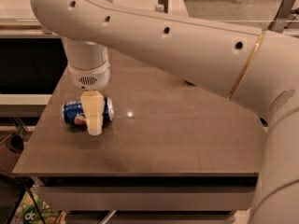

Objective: Place pepsi can upright

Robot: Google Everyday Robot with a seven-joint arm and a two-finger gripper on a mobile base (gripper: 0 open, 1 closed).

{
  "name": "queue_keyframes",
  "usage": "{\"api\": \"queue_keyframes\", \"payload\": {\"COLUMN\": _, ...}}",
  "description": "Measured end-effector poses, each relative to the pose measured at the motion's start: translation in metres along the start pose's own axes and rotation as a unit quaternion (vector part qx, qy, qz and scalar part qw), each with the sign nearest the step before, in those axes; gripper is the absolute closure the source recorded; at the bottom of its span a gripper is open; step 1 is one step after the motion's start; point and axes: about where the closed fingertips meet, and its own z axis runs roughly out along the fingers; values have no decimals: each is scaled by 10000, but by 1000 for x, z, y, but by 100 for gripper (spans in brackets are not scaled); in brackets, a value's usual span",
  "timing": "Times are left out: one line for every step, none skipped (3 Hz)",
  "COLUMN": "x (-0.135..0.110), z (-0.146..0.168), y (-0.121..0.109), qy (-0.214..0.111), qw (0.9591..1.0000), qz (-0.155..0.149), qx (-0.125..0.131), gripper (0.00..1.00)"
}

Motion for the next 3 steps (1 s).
{"api": "queue_keyframes", "payload": {"x": -10, "z": 0, "y": 5, "qy": 2, "qw": 10000, "qz": -51, "qx": 47, "gripper": 0}}
{"api": "queue_keyframes", "payload": {"x": -25, "z": -1, "y": 8, "qy": -11, "qw": 9998, "qz": -208, "qx": 75, "gripper": 0}}
{"api": "queue_keyframes", "payload": {"x": -39, "z": 4, "y": 9, "qy": -41, "qw": 9994, "qz": -333, "qx": 29, "gripper": 17}}
